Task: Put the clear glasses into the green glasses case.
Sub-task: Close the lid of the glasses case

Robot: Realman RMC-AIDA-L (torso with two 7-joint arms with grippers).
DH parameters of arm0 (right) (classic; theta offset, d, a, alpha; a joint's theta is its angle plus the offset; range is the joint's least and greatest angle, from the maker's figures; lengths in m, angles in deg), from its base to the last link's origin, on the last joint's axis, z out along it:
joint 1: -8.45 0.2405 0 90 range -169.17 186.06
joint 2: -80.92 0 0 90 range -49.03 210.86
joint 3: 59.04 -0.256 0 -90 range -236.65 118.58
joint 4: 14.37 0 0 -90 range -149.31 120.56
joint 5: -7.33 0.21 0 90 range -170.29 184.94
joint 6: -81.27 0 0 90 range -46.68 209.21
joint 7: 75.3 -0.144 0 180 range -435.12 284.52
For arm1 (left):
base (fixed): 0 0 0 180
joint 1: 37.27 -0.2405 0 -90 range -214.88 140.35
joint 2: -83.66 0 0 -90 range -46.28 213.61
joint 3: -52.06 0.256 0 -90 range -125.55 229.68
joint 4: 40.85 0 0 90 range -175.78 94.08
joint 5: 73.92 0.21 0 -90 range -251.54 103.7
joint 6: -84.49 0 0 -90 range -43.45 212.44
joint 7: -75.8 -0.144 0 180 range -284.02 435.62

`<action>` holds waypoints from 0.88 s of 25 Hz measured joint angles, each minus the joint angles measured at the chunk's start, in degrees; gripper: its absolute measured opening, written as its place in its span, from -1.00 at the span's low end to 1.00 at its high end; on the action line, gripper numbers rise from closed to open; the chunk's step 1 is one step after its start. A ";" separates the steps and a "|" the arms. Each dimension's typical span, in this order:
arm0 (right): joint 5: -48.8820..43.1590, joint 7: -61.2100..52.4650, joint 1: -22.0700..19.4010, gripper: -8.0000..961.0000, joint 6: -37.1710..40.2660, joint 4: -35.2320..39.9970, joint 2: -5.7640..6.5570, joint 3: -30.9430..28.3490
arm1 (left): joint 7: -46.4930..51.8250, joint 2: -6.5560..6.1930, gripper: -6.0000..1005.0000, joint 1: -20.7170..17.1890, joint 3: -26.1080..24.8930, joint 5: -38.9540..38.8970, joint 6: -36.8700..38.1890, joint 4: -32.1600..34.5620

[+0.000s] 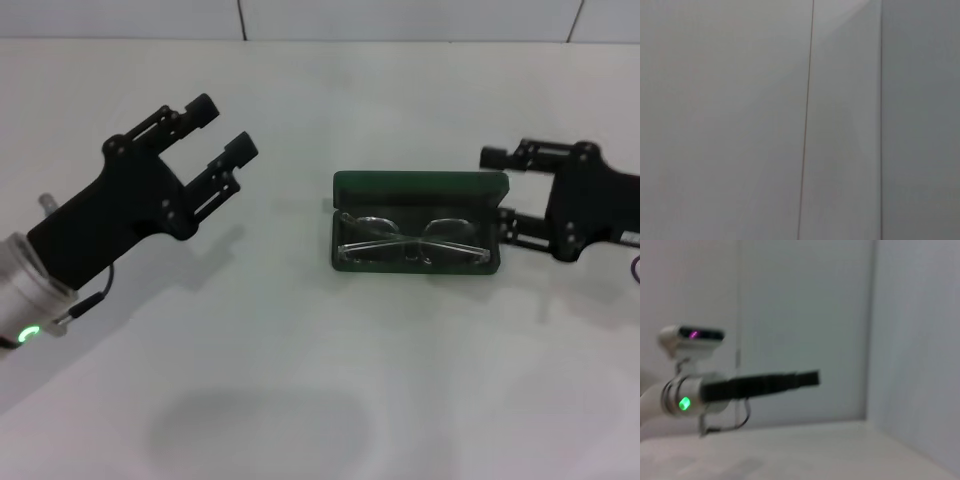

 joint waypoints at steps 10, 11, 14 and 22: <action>-7.04 4.48 -0.88 0.34 5.80 -0.51 0.89 0.22 | 16.74 -2.41 0.44 8.52 -0.02 6.23 -12.02 2.25; -10.64 6.37 -0.88 0.37 6.81 -0.73 0.50 1.09 | 18.93 -2.53 0.49 10.13 0.00 7.81 -14.76 2.27; -13.18 7.18 -0.81 0.35 6.99 -0.94 0.36 3.67 | 25.57 -2.20 0.64 15.38 0.02 13.57 -23.47 2.68; -13.84 7.43 -0.91 0.33 3.39 -1.72 0.35 11.56 | 36.82 2.87 0.79 26.72 0.10 28.93 -42.80 5.24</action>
